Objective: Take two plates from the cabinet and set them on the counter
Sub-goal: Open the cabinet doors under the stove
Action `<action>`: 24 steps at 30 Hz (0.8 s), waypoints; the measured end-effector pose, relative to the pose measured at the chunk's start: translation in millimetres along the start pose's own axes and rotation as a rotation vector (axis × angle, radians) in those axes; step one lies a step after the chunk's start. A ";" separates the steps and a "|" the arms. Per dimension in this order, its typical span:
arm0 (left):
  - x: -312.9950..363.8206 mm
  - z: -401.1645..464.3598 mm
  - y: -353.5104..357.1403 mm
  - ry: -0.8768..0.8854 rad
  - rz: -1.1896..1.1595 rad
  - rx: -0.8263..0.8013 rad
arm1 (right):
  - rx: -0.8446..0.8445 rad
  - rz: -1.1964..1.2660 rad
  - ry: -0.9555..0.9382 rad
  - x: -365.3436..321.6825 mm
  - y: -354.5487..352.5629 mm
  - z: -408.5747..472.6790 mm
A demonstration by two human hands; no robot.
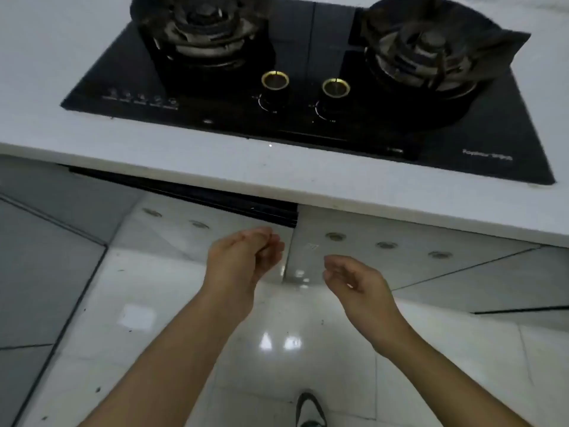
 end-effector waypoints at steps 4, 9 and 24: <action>-11.3 21.7 6.7 0.021 -0.114 0.045 | -0.015 0.077 0.029 20.8 19.3 43.2; -15.6 23.0 11.6 0.104 -0.179 0.018 | -0.044 0.078 -0.053 22.1 42.5 70.2; -18.5 7.2 6.6 0.132 -0.126 0.044 | -0.087 0.155 -0.059 8.1 58.4 58.2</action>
Point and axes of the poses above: each hand's wrist, its own z-axis towards the middle knuckle, its own y-axis out of the palm, x = y × z, the point moved 8 cm from there along z, towards the middle knuckle, and after that the axes turned 7 degrees about x, right-handed, at the moved point
